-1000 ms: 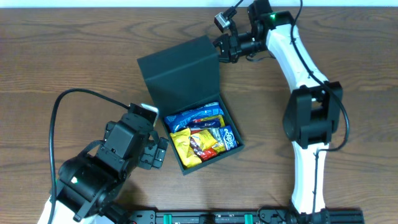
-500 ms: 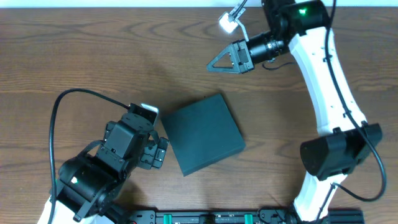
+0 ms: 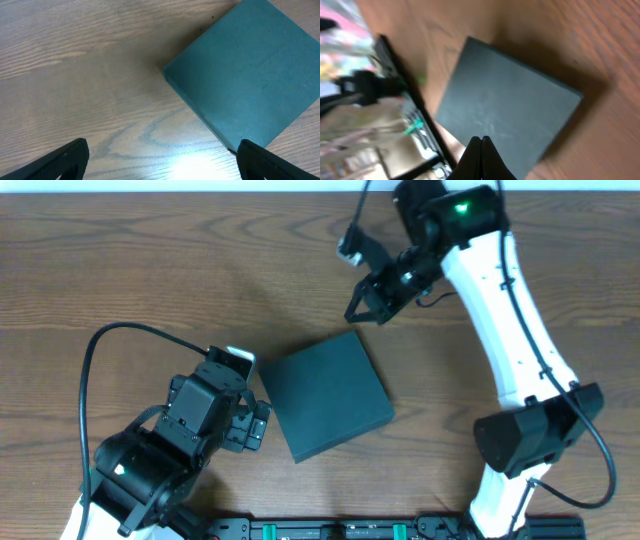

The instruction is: Pack container

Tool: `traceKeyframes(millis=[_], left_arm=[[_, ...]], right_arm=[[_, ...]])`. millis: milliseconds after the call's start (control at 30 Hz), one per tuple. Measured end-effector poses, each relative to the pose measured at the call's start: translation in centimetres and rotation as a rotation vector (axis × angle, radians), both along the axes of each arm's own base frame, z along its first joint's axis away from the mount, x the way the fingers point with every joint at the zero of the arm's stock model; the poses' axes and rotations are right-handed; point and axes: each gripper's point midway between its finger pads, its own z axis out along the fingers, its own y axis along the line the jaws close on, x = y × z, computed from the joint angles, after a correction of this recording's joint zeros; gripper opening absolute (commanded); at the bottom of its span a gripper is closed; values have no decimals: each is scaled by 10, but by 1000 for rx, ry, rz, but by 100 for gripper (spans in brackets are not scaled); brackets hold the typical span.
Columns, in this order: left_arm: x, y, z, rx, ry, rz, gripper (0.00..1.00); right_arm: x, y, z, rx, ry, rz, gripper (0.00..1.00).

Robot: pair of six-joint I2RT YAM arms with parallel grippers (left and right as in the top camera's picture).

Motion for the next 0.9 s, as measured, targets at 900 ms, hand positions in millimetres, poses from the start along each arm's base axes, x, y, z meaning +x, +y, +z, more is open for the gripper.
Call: traceKeyframes(millis=[900], left_arm=[[0, 0, 0, 0, 0, 0, 95]], right_arm=[[-120, 27, -120, -15, -313, 138, 1]])
